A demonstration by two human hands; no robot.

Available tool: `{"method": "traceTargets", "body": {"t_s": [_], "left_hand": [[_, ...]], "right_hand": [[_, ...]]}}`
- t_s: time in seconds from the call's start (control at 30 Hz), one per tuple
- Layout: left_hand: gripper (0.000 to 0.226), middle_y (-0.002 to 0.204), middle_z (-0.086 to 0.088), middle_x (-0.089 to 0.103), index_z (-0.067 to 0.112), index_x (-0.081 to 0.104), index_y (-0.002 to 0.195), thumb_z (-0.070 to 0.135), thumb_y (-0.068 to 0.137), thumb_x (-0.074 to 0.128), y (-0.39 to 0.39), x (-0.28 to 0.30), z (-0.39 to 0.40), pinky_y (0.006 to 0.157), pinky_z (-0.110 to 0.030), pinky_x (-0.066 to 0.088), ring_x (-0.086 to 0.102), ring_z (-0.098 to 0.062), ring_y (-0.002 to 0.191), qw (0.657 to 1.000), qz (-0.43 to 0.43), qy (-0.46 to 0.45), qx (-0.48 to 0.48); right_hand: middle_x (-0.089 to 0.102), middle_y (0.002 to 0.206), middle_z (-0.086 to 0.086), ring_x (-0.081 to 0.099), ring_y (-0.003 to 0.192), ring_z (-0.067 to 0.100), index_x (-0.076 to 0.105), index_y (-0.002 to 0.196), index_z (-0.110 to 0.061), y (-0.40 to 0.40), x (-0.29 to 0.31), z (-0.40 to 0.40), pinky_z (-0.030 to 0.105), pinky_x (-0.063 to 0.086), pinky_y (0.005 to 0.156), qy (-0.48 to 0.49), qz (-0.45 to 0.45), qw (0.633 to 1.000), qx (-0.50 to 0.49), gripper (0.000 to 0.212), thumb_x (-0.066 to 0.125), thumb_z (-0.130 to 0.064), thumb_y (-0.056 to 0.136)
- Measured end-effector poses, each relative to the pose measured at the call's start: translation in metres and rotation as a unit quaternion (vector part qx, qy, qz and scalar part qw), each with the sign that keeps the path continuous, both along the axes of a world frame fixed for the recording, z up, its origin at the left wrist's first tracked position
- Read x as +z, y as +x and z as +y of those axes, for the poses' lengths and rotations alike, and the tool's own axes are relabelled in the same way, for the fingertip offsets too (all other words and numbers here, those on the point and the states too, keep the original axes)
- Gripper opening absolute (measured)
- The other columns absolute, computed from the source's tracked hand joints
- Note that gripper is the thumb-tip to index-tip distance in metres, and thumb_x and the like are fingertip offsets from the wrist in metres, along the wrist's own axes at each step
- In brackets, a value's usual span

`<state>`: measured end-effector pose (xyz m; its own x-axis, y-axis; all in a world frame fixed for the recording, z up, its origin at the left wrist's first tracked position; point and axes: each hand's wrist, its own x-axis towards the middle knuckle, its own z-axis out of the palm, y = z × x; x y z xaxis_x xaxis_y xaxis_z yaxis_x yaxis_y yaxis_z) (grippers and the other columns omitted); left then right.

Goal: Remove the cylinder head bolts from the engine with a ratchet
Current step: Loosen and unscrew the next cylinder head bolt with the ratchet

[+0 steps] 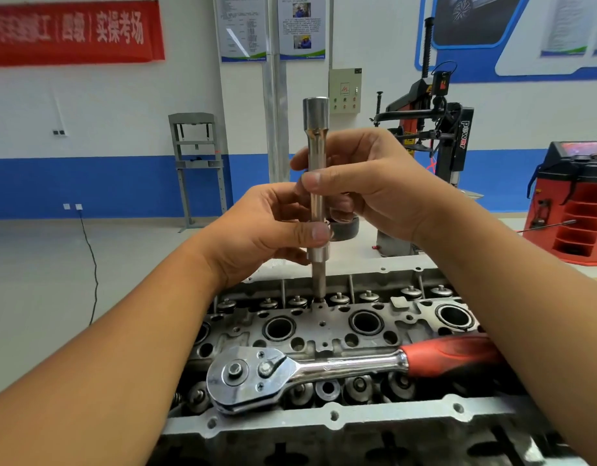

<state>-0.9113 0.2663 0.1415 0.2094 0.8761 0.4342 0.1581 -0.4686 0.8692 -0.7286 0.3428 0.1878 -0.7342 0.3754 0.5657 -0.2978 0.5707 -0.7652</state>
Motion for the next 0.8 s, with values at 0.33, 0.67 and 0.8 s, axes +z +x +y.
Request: {"method": "traceTargets", "body": {"t_s": [0.33,0.67,0.8], "left_hand": [[0.030,0.110,-0.013,0.076,0.014,0.073,0.120,0.019,0.092,0.065,-0.0040,0.0005,-0.0040,0.084,-0.044,0.060,0.073,-0.036,0.106,0.995,-0.017,-0.045,-0.092],[0.033,0.109,-0.010,0.075,0.012,0.073,0.121,0.031,0.094,0.073,-0.0019,-0.0005,-0.0023,0.084,-0.047,0.060,0.072,-0.031,0.104,0.997,-0.028,-0.042,-0.058],[0.038,0.114,-0.018,0.073,0.003,0.066,0.128,0.024,0.097,0.060,-0.0032,-0.0008,-0.0042,0.090,-0.053,0.058,0.070,-0.039,0.110,0.993,-0.042,-0.060,-0.094]], "right_hand": [[0.065,0.065,0.002,0.053,0.047,0.009,0.076,0.097,-0.009,-0.0002,-0.0019,0.0015,0.022,0.042,0.046,0.004,0.012,1.000,0.019,0.012,0.076,-0.007,0.085],[0.066,0.068,0.005,0.054,0.053,0.015,0.076,0.094,-0.008,-0.0012,-0.0029,0.0020,0.025,0.042,0.050,-0.002,0.015,1.000,-0.016,0.016,0.081,-0.015,0.080],[0.068,0.078,0.014,0.053,0.045,0.004,0.075,0.096,-0.008,-0.0016,-0.0027,0.0006,0.020,0.042,0.046,-0.006,0.024,1.000,0.005,0.013,0.076,-0.010,0.083]]}}
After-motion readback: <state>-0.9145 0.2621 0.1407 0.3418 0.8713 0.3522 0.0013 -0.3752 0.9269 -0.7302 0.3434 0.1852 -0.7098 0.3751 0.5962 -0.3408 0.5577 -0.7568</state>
